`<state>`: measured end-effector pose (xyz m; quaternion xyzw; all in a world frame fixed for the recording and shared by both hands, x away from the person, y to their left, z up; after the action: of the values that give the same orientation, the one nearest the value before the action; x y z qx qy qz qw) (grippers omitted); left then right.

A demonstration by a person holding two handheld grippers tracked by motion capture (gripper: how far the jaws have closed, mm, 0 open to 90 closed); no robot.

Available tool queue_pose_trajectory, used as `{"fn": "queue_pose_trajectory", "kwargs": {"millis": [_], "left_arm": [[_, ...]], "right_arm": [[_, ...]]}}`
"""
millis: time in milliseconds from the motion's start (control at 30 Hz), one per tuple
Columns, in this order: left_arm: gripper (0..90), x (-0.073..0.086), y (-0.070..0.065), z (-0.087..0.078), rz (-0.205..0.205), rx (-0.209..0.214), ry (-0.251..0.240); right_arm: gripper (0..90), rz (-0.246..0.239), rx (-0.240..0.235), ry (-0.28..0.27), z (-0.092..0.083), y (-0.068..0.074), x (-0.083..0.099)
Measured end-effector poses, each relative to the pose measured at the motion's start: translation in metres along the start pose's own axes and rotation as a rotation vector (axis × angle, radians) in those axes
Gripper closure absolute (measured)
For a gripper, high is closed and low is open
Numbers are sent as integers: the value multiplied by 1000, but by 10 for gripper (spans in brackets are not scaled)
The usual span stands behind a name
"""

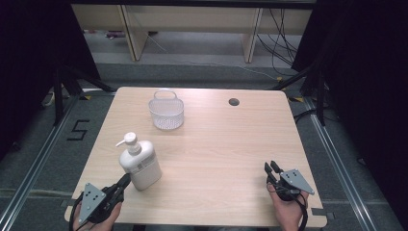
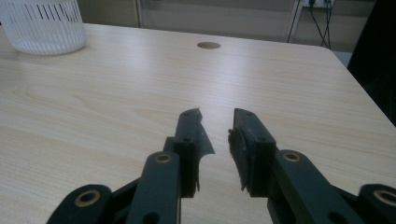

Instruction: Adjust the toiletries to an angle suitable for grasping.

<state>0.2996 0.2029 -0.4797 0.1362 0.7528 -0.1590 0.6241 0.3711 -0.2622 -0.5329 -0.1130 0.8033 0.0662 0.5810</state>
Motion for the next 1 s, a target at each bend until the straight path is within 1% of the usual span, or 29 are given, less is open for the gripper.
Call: {"fn": "queue_pose_trajectory", "kwargs": {"millis": [33, 67, 100, 200, 233, 333, 433, 500, 600, 633, 733, 767, 800, 867, 900, 933, 967, 1000], "left_arm": [[894, -1, -1, 2, 3, 10, -8], [894, -1, -2, 3, -1, 7, -4], [894, -1, -3, 5, 1, 13, -4], [894, -1, -2, 6, -4, 8, -1], [894, 0, -1, 7, 0, 5, 3], [894, -1, 1, 8, 1, 8, -7], [894, -1, 4, 9, 5, 0, -1], [894, -1, 8, 10, -5, -14, 13], [894, -1, 12, 11, -6, -24, 15], [894, -1, 14, 12, -13, -30, 16], [894, -1, 16, 14, -14, -28, 4], [894, -1, 17, 14, -16, -37, 18], [894, -1, 18, 14, -13, -37, 20], [894, -1, 19, 16, -20, -38, 21], [894, -1, 20, 16, -18, -41, 25], [894, -1, 21, 18, -25, -32, 14], [894, -1, 22, 18, -36, -41, 26], [894, 0, 24, 19, -37, -42, 27]], "right_arm": [[719, -1, 4, 13, -1, 0, 0], [717, 2, -4, -5, 0, 0, 0], [716, -17, 6, 11, -1, -2, 0], [714, -14, 0, 14, 0, -2, 0], [713, -13, 0, -7, 1, -2, 0], [712, -21, 3, -7, 1, -3, 0], [711, -14, -2, -4, 1, -1, 0], [711, -13, -2, -4, 1, -1, 0], [710, -10, -4, -2, 1, -1, 0], [709, -27, -8, -7, 1, -1, -1], [709, -22, -8, -4, 1, -1, -1], [708, -26, -13, -6, 1, -1, -1], [708, -26, -7, -6, 1, -1, -1], [707, -22, -9, -5, 1, -1, -1], [707, -25, -8, 14, 0, -1, 0], [707, -25, -10, -2, 1, -1, -1], [706, -25, -10, -2, 1, -1, -1], [706, -24, -10, -2, 1, -1, -1]]}}
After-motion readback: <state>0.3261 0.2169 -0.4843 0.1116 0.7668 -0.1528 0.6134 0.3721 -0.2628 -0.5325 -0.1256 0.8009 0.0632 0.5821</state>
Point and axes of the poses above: each handheld gripper's, and its own axes: z roughly forward along the jaws, x roughly out of its underside, y roughly to its left, the point moved 6 cm from there along z, roughly forward along the jaws, and after that the axes turned 2 degrees about -z, right-handed, at the moved point
